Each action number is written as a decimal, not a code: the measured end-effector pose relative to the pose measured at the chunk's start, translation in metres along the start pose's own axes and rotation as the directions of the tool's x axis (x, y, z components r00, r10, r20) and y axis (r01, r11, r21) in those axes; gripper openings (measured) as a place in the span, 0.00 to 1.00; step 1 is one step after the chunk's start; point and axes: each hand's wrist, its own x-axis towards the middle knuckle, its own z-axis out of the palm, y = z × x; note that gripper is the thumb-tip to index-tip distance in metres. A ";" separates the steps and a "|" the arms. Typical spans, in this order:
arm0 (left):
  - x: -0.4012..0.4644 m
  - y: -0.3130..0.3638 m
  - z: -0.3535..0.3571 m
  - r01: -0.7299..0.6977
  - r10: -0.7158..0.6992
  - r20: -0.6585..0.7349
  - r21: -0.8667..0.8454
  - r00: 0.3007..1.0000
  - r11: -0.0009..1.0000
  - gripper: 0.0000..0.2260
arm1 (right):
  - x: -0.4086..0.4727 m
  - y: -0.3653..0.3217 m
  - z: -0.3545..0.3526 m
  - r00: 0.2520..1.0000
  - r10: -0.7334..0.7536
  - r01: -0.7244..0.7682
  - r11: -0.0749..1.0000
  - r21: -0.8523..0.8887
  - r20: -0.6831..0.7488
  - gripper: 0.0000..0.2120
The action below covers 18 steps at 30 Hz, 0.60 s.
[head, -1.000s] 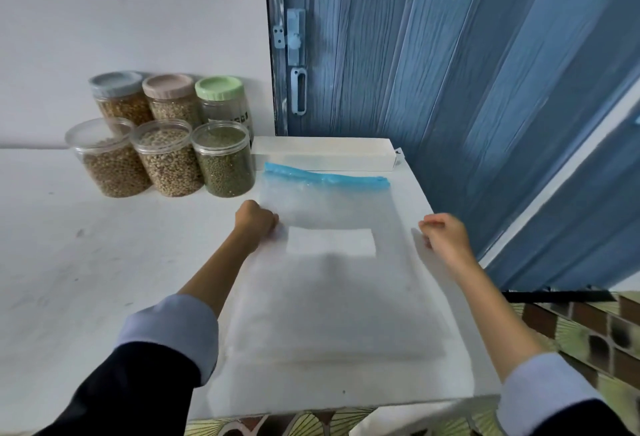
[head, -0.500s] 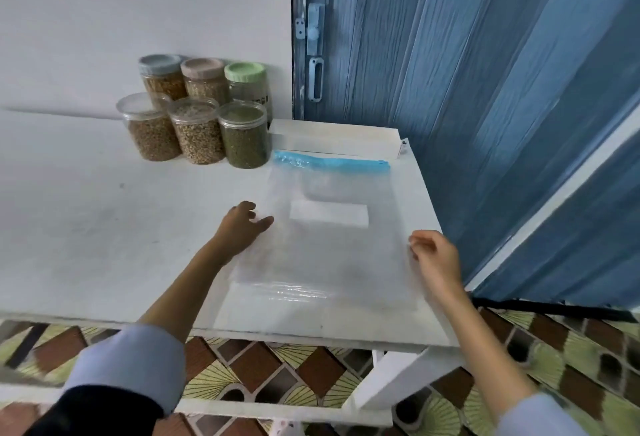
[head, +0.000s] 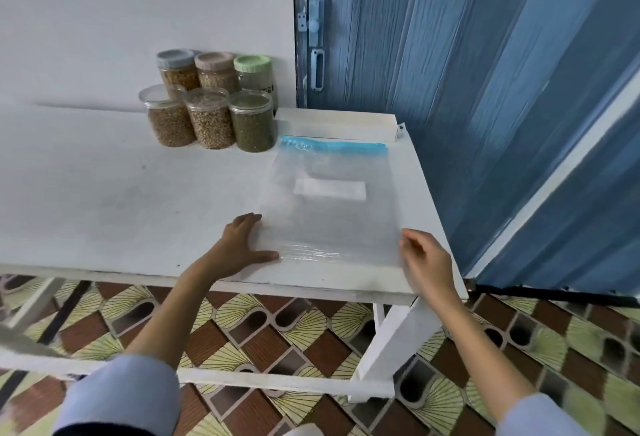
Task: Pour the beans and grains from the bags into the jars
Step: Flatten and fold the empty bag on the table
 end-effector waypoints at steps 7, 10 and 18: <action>-0.004 -0.015 -0.005 -0.098 0.094 -0.167 -0.016 0.981 0.995 0.24 | -0.016 -0.001 0.002 0.995 -0.059 0.060 0.998 -0.003 0.076 0.20; -0.008 -0.016 -0.007 -0.152 0.144 -0.177 -0.035 0.974 0.988 0.21 | -0.020 -0.003 0.003 0.993 -0.069 0.072 0.997 -0.030 0.095 0.20; -0.013 -0.019 -0.004 -0.159 0.116 -0.272 -0.143 0.955 0.977 0.19 | -0.020 -0.007 0.007 0.980 -0.143 0.174 0.955 -0.240 0.141 0.24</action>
